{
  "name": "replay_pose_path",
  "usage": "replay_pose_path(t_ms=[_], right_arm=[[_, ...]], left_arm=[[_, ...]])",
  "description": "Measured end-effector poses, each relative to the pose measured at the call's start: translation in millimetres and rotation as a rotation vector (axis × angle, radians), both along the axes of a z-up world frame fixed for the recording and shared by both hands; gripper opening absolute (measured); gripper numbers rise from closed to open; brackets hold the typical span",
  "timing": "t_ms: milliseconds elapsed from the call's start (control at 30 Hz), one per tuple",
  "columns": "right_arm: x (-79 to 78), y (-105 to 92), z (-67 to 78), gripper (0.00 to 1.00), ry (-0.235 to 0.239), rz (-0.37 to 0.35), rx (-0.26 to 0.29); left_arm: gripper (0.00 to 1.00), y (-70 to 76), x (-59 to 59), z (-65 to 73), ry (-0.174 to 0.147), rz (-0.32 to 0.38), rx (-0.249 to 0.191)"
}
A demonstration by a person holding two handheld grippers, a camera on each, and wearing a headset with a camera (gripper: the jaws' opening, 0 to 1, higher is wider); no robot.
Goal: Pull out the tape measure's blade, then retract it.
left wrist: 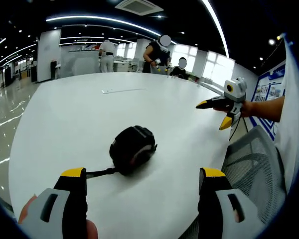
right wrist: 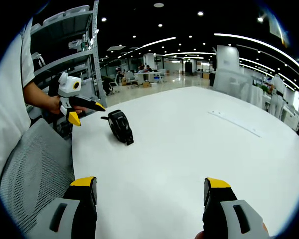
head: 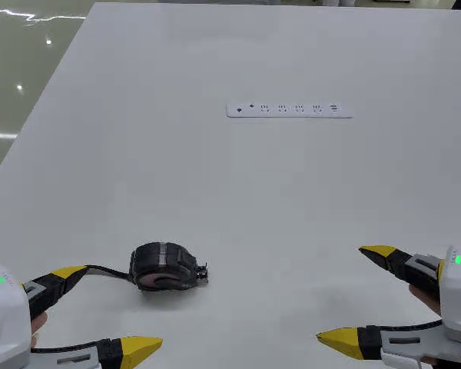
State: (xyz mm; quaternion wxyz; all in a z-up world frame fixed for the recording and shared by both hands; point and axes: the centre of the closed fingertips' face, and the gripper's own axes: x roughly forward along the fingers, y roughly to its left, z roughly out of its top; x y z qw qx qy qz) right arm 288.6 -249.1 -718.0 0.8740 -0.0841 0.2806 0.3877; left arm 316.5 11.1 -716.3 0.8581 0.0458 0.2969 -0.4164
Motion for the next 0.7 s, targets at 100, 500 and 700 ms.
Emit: replay_pose_path(t_ms=[100,500,700], right_arm=[[-3.2,-4.9,0.1,0.89,0.002,-0.007,-0.009],[-15.9,-22.7,-4.0,0.89,0.022,-0.040,-0.020],[-21.3,-31.8,-4.1,0.89,0.030,-0.057,-0.028]], left_arm=[[0.90,2.9,-2.1,2.2,-0.015,-0.007,0.009],[0.90,15.3,-3.2,3.4,-0.045,-0.010,0.037],[0.88,21.3,-4.4,4.1,-0.025,0.005,0.023]])
